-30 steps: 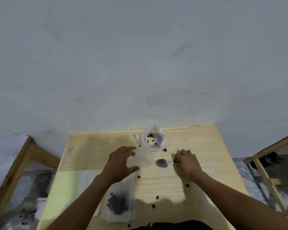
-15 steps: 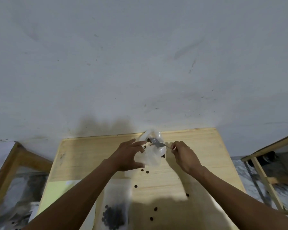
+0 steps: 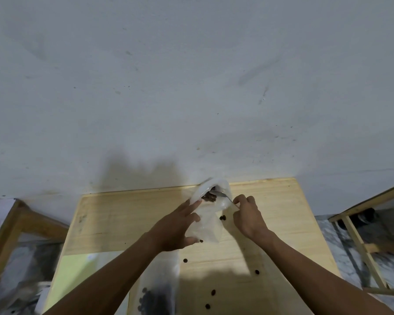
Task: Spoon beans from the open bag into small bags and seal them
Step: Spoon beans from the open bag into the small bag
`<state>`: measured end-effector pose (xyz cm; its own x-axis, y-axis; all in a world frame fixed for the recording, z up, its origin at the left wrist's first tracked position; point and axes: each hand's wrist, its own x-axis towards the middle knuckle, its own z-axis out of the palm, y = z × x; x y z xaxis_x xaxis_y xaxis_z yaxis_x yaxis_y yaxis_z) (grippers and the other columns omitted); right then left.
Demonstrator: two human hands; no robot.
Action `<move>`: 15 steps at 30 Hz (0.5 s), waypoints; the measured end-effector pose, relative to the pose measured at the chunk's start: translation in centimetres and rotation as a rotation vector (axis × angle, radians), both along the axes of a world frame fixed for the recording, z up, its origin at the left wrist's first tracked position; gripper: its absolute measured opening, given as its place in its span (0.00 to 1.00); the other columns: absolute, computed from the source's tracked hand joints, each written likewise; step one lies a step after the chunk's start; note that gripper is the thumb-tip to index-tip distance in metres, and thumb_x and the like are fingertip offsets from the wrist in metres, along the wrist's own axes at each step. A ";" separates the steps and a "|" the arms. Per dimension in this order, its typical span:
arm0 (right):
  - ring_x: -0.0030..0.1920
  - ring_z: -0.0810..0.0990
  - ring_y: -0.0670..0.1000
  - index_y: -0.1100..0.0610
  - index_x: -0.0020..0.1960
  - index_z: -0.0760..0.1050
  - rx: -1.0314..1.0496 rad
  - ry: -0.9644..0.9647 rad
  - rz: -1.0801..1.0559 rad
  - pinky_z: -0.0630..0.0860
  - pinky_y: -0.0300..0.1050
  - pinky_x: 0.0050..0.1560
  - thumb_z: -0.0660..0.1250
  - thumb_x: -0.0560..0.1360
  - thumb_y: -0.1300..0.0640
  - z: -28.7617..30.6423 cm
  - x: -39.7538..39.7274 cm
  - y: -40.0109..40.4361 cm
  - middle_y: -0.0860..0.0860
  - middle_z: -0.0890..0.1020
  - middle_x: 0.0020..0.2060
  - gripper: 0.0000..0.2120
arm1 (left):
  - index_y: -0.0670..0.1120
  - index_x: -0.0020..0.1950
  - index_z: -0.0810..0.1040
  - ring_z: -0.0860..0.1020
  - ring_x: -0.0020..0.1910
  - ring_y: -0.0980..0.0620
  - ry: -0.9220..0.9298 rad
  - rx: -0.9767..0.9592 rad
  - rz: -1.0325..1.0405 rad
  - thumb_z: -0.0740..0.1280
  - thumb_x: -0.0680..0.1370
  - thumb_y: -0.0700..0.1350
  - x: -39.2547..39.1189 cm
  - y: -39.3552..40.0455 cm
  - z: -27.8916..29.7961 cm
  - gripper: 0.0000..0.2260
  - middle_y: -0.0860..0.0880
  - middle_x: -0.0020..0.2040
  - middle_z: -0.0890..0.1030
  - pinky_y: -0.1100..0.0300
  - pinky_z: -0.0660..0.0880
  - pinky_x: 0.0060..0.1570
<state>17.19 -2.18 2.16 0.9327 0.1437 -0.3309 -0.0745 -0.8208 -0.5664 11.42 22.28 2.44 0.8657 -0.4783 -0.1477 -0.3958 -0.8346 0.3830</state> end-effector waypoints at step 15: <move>0.47 0.84 0.47 0.54 0.53 0.82 0.719 -0.159 -0.380 0.79 0.42 0.52 0.65 0.79 0.62 0.3 0.0 2.3 0.50 0.85 0.46 0.08 | 0.50 0.63 0.73 0.67 0.70 0.53 -0.066 -0.005 0.134 0.69 0.73 0.60 -0.5 -0.7 0.4 0.24 0.57 0.74 0.66 0.56 0.66 0.63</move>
<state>17.18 0.12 2.48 0.9882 -0.0649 -0.1384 -0.1484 -0.1896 -0.9706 10.88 21.60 2.83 0.9297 -0.3583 -0.0859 -0.3054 -0.8798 0.3643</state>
